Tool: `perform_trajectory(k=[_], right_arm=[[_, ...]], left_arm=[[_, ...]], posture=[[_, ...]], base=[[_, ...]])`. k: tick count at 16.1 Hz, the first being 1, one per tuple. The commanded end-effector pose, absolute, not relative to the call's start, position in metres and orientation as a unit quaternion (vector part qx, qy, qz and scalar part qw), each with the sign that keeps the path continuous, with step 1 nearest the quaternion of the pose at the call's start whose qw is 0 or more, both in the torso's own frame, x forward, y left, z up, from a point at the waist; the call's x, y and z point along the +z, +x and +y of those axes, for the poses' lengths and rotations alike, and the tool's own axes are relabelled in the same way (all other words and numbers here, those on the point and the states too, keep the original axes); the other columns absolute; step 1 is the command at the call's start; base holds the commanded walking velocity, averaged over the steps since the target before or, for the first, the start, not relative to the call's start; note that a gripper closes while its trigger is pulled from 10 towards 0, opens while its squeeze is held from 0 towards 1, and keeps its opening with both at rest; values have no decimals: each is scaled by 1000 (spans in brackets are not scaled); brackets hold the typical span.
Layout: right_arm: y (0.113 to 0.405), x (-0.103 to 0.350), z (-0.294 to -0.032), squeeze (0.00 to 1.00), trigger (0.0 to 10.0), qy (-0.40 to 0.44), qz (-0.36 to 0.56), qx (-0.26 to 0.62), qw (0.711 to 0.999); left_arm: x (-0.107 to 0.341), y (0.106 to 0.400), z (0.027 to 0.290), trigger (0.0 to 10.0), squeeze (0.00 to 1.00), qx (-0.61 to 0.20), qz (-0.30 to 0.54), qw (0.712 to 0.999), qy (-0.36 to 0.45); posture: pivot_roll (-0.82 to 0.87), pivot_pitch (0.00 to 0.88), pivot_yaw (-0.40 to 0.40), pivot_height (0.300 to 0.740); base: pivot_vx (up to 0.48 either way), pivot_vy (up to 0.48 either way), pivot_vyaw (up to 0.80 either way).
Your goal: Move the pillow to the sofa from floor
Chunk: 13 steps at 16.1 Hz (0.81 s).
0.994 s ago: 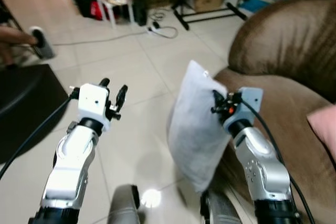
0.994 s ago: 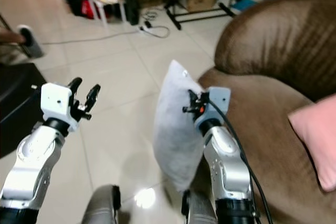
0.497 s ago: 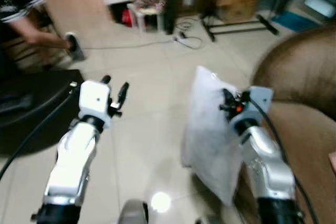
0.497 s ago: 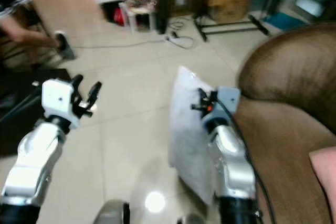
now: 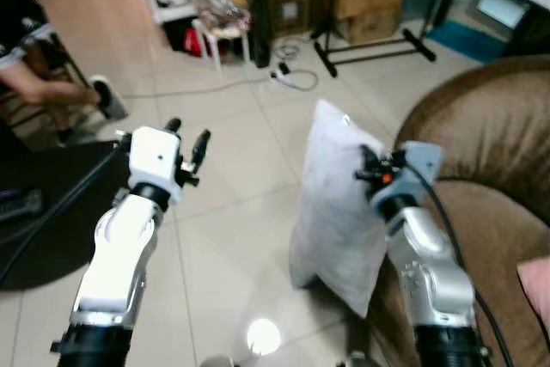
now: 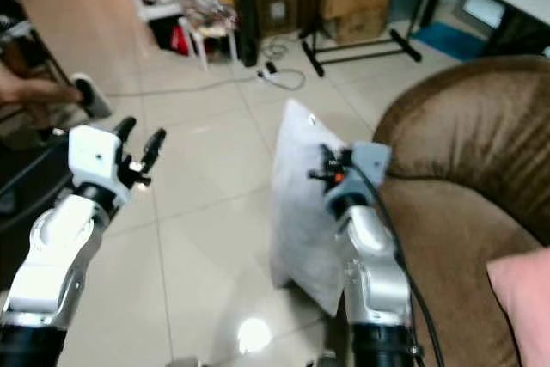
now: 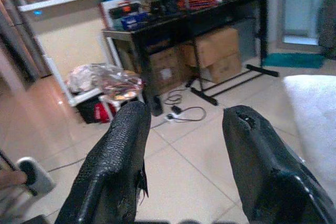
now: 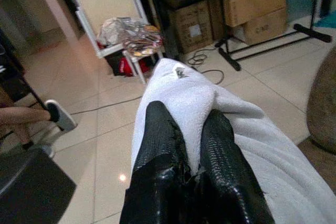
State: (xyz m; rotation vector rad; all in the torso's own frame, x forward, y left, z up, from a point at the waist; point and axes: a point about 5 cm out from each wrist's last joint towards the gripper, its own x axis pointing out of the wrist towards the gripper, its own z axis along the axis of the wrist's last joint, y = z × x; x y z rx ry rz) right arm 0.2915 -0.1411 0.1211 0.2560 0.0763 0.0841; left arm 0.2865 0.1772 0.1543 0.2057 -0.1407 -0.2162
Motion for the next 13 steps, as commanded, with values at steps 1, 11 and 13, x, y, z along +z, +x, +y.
perform_trajectory(k=[1,11,13], right_arm=[[290,132,-151,0,0,122,10,29,992],[299,141,-152,0,10000,144,-13,3,990],[299,148,-157,0,10000,111,-41,-41,992]], left_arm=[[151,288,171,10000,0,-119,-64,985,105],[153,285,177,10000,0,-100,-66,986,113],[154,286,178,10000,0,-96,-66,987,115]], posture=[[-105,0,46,740],[-70,0,28,740],[-73,0,31,740]], base=[[0,0,0],[0,0,-114],[0,0,-800]])
